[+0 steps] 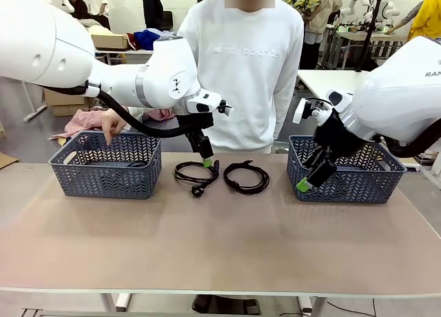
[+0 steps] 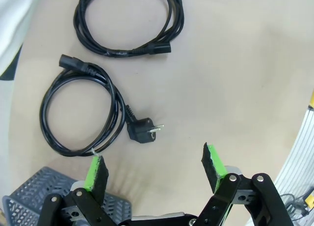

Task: Organize the cables according to human instructions.
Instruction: Pick up a bundle of cables and place it in the basket indicated by the human.

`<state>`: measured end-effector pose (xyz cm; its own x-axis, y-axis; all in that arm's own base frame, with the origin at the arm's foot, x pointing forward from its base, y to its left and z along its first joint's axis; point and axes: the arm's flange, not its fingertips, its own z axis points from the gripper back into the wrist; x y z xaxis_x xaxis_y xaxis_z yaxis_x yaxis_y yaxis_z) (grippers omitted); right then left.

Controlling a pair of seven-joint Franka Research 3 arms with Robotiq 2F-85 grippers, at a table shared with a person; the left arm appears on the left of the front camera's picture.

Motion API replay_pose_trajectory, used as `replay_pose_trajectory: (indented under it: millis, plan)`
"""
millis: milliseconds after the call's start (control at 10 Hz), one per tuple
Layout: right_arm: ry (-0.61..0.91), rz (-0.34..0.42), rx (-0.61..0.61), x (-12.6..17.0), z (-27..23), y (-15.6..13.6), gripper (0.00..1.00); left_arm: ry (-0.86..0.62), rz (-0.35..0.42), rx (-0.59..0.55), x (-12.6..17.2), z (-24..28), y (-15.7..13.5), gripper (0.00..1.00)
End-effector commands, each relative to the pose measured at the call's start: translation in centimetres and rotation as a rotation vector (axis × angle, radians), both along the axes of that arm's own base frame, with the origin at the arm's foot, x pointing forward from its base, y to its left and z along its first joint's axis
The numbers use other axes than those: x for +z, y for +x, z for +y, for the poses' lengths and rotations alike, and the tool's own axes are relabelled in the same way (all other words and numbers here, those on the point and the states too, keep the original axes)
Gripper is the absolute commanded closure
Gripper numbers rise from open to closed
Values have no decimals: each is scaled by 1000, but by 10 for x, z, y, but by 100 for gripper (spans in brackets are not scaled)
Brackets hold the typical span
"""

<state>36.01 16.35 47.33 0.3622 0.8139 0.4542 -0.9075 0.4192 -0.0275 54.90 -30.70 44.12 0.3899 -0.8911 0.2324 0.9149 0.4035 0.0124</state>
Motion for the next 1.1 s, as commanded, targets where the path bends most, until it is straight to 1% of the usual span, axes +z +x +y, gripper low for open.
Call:
replay_pose_trajectory:
  millis: [0,100,300,400,500,700,900,1000]
  plan:
    - [-1,1,-2,2,2,1,0,9,-8,6,2,5,-5,0]
    - [-1,1,-2,2,2,1,0,0,0,0,0,0,0,0]
    - [-1,1,-2,2,2,1,0,15,41,72,-5,-19,17,0]
    - [-1,1,-2,2,2,1,0,27,51,129,-8,-29,28,0]
    - [-1,1,-2,2,2,1,0,57,45,188,-14,-39,40,0]
    - [-1,1,-2,2,2,1,0,87,41,243,-26,-52,56,0]
    - [-1,1,-2,2,2,1,0,130,14,332,-41,-56,67,0]
    - [-1,1,-2,2,2,1,0,127,14,353,-46,-56,70,0]
